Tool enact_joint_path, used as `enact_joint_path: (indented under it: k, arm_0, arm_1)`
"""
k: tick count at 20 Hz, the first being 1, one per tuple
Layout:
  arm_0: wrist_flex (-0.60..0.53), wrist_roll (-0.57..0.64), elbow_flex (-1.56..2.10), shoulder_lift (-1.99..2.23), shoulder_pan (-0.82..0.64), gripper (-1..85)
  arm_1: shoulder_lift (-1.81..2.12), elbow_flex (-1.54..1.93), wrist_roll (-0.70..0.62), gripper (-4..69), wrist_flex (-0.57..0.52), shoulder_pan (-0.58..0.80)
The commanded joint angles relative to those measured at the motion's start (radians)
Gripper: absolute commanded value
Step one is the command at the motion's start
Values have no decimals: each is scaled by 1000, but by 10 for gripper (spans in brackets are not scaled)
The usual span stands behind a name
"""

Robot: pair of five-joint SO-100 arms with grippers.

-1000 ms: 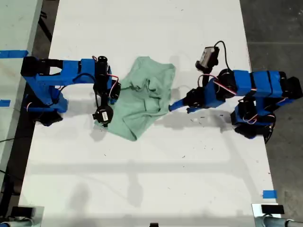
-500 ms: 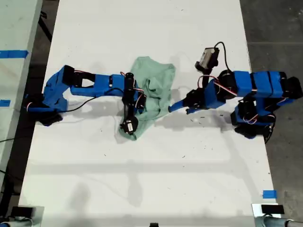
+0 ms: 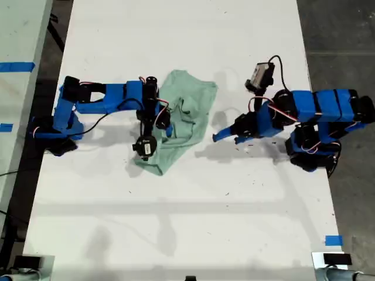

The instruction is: Fold tshirt

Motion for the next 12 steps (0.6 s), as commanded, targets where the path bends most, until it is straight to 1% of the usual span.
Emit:
enact_joint_path:
  k: [1, 2, 3, 4, 7, 8, 9, 12]
  arm_0:
    - [112, 23, 31, 221, 14, 214]
    - [124, 21, 84, 268, 15, 216]
    - [114, 14, 175, 322, 15, 216]
    - [66, 5, 296, 385, 15, 216]
    - [-193, -58, 784, 661, 18, 214]
    - [-258, -89, 916, 747, 29, 213]
    - [-296, -127, 1029, 822, 37, 214]
    - [-362, -216, 1282, 1022, 55, 208]
  arm_1:
    - [121, 51, 26, 304, 14, -11]
    - [161, 89, 37, 305, 25, -12]
    - [202, 130, 48, 308, 34, -12]
    - [244, 173, 61, 309, 41, -17]
    - [373, 287, 107, 309, 52, -41]
    - [416, 325, 123, 309, 55, -51]
    - [457, 360, 138, 309, 60, -63]
    - [584, 456, 195, 309, 78, -97]
